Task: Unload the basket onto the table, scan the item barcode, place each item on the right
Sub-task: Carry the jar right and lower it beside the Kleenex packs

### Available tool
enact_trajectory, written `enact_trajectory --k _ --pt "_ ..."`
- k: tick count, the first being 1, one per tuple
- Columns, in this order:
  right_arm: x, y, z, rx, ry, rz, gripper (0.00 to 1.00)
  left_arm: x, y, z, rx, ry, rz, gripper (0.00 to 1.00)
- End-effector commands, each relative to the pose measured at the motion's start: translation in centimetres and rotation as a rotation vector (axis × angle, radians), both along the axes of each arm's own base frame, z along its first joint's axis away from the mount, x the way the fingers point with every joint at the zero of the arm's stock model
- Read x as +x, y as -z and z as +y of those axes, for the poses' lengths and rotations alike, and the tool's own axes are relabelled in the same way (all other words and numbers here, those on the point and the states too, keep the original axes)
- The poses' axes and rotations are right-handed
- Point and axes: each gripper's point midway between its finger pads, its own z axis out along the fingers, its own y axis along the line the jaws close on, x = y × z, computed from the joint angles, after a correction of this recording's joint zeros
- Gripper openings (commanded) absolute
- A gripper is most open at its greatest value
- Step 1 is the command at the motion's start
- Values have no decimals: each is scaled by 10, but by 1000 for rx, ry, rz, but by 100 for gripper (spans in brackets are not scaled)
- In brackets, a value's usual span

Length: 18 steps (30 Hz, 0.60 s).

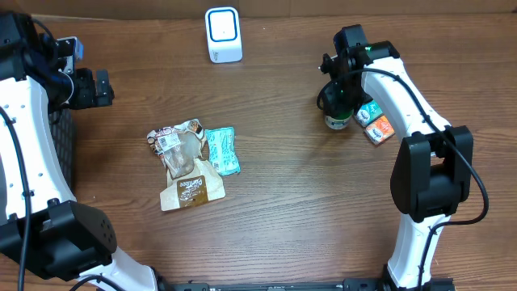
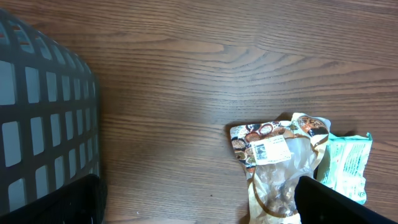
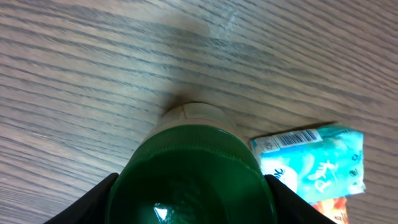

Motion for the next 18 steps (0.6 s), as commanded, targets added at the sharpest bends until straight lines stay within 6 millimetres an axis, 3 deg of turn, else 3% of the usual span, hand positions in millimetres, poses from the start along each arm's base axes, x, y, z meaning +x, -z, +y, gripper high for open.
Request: enact_trajectory --k 1,7,10,13,18 --pt "1 -6 -5 -18 14 -18 57 0 -1 0 5 12 -4 100" --pt "2 -6 -9 -11 43 -17 63 0 -1 0 5 12 -4 100" --pt "2 -7 -3 19 36 -14 84 0 -1 0 5 12 -4 100" --pt "4 -13 1 40 33 -21 99 0 -1 0 5 12 -4 100" --pt "13 -44 3 49 33 -58 100 0 -1 0 5 12 -4 99"
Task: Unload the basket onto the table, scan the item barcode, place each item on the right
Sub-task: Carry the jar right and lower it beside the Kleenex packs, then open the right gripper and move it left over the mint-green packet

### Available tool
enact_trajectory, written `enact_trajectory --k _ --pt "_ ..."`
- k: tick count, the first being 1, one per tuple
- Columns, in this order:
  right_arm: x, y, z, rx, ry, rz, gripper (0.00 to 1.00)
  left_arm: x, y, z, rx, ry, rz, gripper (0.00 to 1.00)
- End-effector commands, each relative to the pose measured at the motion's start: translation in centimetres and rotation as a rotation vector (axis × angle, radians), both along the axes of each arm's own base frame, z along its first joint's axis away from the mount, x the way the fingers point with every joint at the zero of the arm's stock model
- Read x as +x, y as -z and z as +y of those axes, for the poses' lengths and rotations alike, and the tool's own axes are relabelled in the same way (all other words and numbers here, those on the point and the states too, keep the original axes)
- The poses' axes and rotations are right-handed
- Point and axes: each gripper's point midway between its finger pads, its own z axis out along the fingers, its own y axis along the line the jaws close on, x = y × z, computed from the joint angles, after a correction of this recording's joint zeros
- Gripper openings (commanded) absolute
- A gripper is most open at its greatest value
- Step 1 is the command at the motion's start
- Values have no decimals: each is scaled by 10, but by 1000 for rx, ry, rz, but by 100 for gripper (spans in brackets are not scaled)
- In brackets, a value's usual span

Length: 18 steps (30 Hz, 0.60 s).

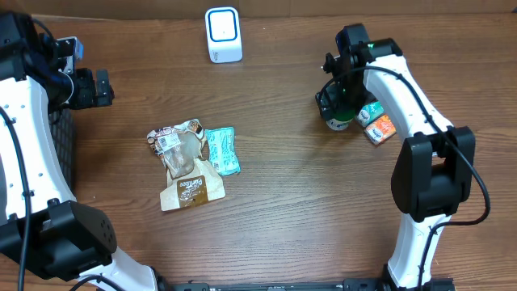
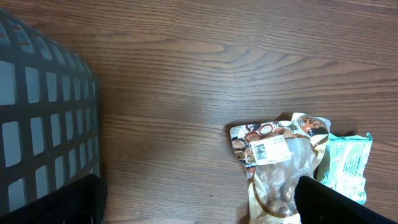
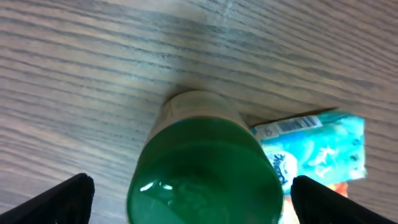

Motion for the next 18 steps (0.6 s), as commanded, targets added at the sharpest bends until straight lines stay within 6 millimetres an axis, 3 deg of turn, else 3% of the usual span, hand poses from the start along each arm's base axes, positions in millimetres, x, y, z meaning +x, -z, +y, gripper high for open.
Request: enact_trajectory --k 1,9,14,18 --pt "20 -42 5 41 6 -96 100 0 -1 0 5 12 -4 100" --pt "19 -121 64 352 87 -134 100 0 -1 0 5 12 -4 100" --pt "9 -139 104 591 35 -72 100 0 -1 0 5 12 -4 100" --pt "0 -141 119 660 -3 -31 100 0 -1 0 5 12 -4 99"
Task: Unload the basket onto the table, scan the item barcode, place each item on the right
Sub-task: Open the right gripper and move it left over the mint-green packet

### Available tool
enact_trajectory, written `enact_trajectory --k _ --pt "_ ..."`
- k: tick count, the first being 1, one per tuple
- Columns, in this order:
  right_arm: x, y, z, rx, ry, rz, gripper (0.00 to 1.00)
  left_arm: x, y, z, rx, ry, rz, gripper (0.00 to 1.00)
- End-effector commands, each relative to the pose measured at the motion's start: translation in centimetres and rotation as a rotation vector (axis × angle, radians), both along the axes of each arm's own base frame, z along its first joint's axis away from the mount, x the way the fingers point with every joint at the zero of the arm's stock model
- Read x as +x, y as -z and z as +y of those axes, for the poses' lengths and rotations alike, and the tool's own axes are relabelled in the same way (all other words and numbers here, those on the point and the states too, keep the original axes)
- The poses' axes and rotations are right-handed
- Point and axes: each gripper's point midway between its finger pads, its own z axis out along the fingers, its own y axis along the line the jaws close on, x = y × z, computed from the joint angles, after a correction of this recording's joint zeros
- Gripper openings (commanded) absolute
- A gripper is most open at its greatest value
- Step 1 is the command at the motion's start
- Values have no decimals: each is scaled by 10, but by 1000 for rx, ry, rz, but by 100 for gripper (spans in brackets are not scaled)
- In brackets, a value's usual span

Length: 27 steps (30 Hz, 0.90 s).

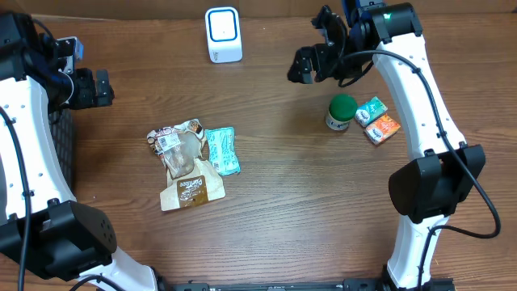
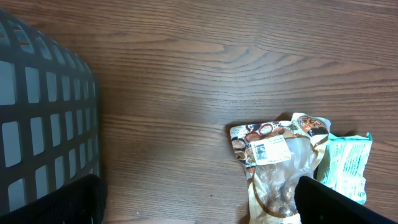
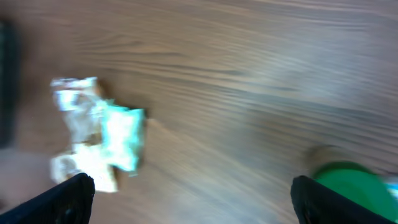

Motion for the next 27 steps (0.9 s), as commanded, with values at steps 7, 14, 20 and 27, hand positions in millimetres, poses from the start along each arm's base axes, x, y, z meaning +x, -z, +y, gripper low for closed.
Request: enact_trajectory --k 7,14,20,27 --pt "-33 4 45 102 -98 87 98 0 -1 0 5 12 -4 100" --pt "-57 37 65 49 -154 157 89 0 -1 0 5 12 -4 99" --pt "-69 53 73 23 -178 189 86 0 -1 0 5 12 -4 100" --pt "-75 66 91 27 -189 190 77 0 -1 0 5 12 -4 100"
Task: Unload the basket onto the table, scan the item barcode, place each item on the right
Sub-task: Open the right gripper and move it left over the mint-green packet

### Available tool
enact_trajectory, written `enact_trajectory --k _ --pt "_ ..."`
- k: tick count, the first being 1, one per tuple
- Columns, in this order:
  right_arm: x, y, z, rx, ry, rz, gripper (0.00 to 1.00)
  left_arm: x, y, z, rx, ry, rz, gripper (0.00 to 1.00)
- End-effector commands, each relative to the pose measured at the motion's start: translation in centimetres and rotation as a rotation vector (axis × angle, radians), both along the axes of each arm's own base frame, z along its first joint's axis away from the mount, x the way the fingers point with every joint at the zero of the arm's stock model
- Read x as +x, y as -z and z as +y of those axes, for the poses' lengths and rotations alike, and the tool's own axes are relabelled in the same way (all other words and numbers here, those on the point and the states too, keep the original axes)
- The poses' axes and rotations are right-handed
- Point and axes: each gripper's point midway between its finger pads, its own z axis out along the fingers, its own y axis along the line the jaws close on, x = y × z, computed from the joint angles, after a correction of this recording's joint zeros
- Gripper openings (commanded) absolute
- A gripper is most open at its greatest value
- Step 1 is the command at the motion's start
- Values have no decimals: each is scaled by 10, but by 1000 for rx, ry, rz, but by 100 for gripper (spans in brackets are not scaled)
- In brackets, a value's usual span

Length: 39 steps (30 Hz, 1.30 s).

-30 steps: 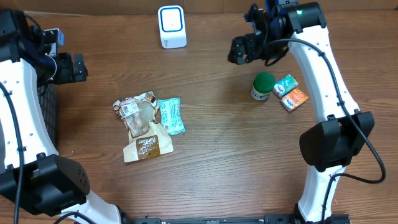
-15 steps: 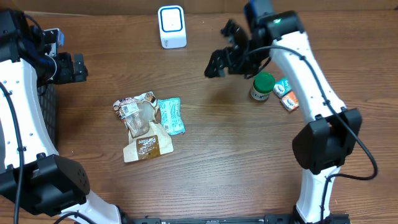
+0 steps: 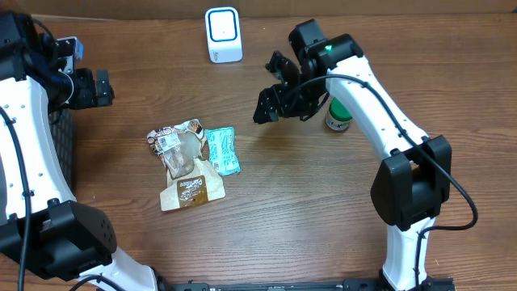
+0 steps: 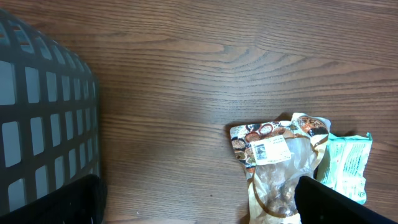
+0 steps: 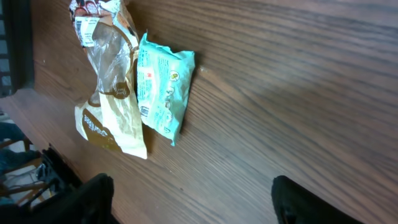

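A white barcode scanner [image 3: 223,35] stands at the table's back edge. A brown snack bag [image 3: 184,166] and a teal packet [image 3: 222,150] lie side by side left of the middle. A green-capped bottle [image 3: 340,113] stands upright on the right. My right gripper [image 3: 275,101] hangs open and empty between the bottle and the packets. Its wrist view shows the teal packet [image 5: 163,93] and the brown bag [image 5: 111,81] ahead of the gripper [image 5: 193,202]. My left gripper [image 3: 95,87] is open at the far left, with the brown bag [image 4: 277,168] in its view.
A dark mesh basket [image 4: 43,118] sits at the left edge, under my left arm [image 3: 24,121]. My right arm [image 3: 380,97] crosses over the spot just right of the bottle and hides whatever lies there.
My right gripper has moved from high up, just left of the bottle, down and to the left, closer to the two packets. It stays open. The left arm has not moved.
My right gripper was first shut on the green-capped bottle, standing beside two small packets. Then its fingers were wide apart around the bottle. After that it was clear of the bottle, up and to the left. Now it is nearer the snack bags.
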Motion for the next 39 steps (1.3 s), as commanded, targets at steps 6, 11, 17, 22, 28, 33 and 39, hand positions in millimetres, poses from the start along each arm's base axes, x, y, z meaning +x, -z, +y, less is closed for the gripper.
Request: enact_trajectory --k 6,11,17,22,28,33,39 --pt "-9 10 19 -1 33 16 67 0 -1 0 5 12 -4 99" --pt "-7 9 28 10 39 -2 56 0 -1 0 5 12 -4 99" --pt "-5 9 33 6 48 -16 44 0 -1 0 5 12 -4 100" --pt "-4 9 34 9 56 -14 37 0 -1 0 5 12 -4 99" --pt "10 5 49 38 147 -41 25 0 -1 0 5 12 -4 99" --pt "20 13 63 -18 231 -102 25 0 -1 0 5 12 -4 100" --pt "4 29 102 -12 174 -116 22 0 -1 0 5 12 -4 99"
